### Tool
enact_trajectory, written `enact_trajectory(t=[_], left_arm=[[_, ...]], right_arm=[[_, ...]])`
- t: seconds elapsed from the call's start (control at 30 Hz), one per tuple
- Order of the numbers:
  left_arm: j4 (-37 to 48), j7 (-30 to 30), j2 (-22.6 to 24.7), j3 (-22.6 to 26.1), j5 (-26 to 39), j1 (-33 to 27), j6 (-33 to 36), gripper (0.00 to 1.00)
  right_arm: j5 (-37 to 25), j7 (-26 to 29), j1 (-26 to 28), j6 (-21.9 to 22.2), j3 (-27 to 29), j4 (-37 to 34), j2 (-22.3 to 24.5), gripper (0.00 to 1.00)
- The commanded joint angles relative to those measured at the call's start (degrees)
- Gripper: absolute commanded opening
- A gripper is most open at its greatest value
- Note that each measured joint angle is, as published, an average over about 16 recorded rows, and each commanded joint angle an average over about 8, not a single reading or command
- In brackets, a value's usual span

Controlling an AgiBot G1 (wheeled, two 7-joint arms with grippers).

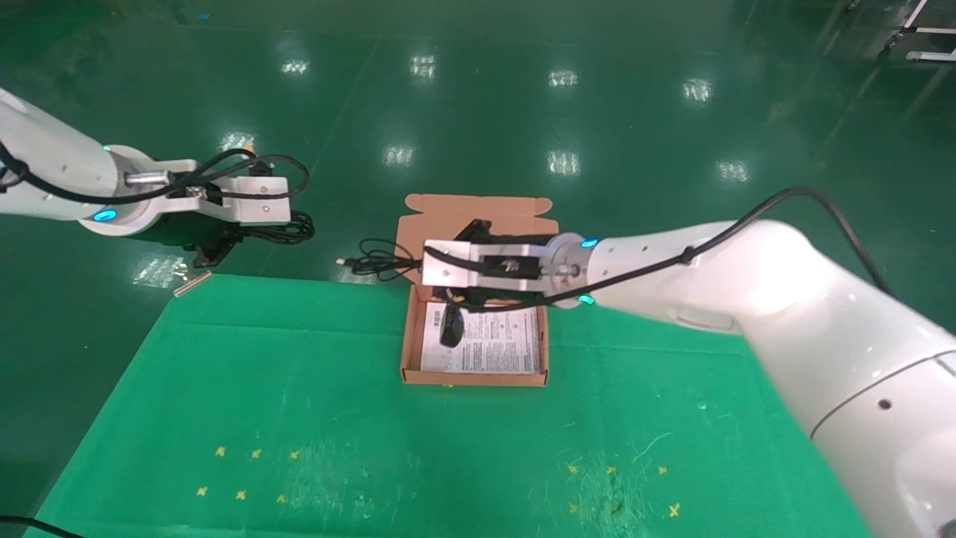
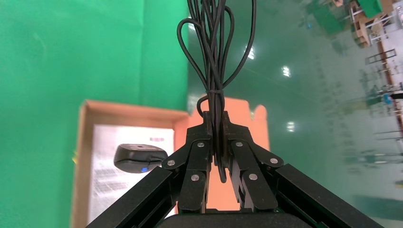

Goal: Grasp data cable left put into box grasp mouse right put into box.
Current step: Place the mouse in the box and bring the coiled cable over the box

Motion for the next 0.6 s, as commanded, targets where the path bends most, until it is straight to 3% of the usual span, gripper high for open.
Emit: enact_trajectory(t=[0.03,0.37,0.6], left_arm=[[-0.5,-0.3,-0.1,0.0,0.1,0.1,0.2,0.0],[-0.9,-0.6,-0.2,0.0,0.2,0.2,0.3,0.0],[-1.0,-0.6,-0.2,0.0,0.2,0.2,0.3,0.0]], right_arm=[[1.0,0.4,-0.5,0.7,-1.3,0.7,-0.1,0.0],[7.9,8.5,-3.2,7.2,-8.2,-3.1,-0.2,0.0],[9.9,11.8,-3.2,9.5,-12.6,-7.1,0.0,0.0]])
